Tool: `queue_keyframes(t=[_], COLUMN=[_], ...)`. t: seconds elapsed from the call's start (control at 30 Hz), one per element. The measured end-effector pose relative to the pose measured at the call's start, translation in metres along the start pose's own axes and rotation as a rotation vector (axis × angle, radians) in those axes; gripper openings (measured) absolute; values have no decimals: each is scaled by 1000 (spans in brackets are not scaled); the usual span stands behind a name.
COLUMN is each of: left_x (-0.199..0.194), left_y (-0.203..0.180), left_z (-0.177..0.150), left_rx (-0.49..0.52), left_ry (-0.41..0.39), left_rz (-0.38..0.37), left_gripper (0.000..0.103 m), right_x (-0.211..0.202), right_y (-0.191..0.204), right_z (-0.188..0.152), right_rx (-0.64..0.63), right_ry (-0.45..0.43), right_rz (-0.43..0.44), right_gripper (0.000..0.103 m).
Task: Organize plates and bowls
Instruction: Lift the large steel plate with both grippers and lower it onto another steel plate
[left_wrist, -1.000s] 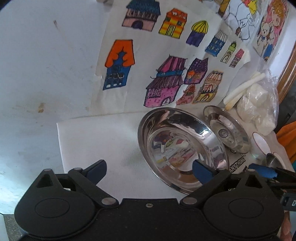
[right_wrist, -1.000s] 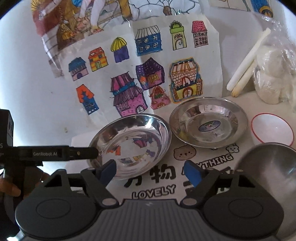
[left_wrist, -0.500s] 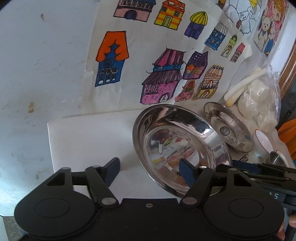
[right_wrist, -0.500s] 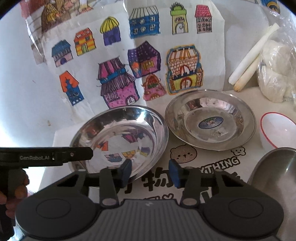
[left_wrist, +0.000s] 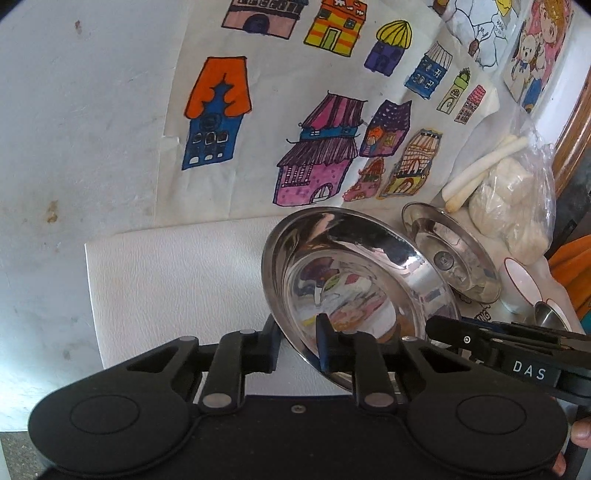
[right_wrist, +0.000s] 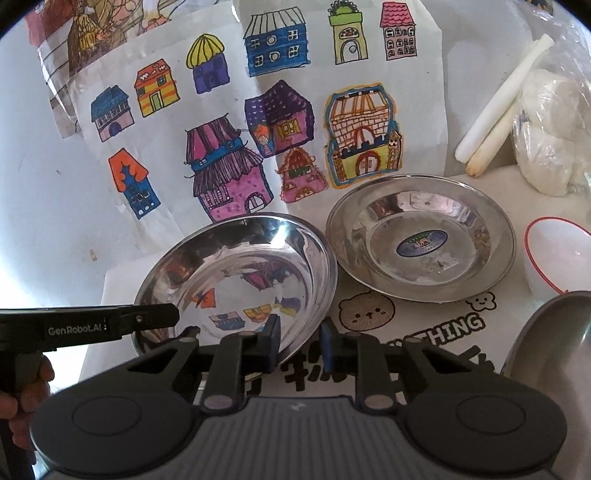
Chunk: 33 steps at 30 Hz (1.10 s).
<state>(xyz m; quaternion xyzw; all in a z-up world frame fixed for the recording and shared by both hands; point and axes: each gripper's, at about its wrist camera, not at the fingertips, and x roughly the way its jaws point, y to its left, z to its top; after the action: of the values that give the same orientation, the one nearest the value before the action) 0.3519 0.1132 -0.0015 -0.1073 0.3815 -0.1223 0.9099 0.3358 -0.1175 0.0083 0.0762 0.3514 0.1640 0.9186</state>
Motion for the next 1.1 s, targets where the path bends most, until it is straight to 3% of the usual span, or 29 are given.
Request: queue_keyframes(t=[0.57,0.8,1.1], left_x=[-53,-93,-126], left_y=[-12,-23,-35], left_z=[-15,-42,-81], left_rx=[47,67,56], left_ry=[-104,-137,-115], left_rz=[6,7,-17], left_gripper=[22,23,25], right_x=[-42,-80,-125], right_y=[16,23,27], right_z=[-9,-26,-59], right_rx=[-31,-59,-70], right_ry=[-85,-102,-108], right_rz=[42,69,83], right_gripper=[25,25,25])
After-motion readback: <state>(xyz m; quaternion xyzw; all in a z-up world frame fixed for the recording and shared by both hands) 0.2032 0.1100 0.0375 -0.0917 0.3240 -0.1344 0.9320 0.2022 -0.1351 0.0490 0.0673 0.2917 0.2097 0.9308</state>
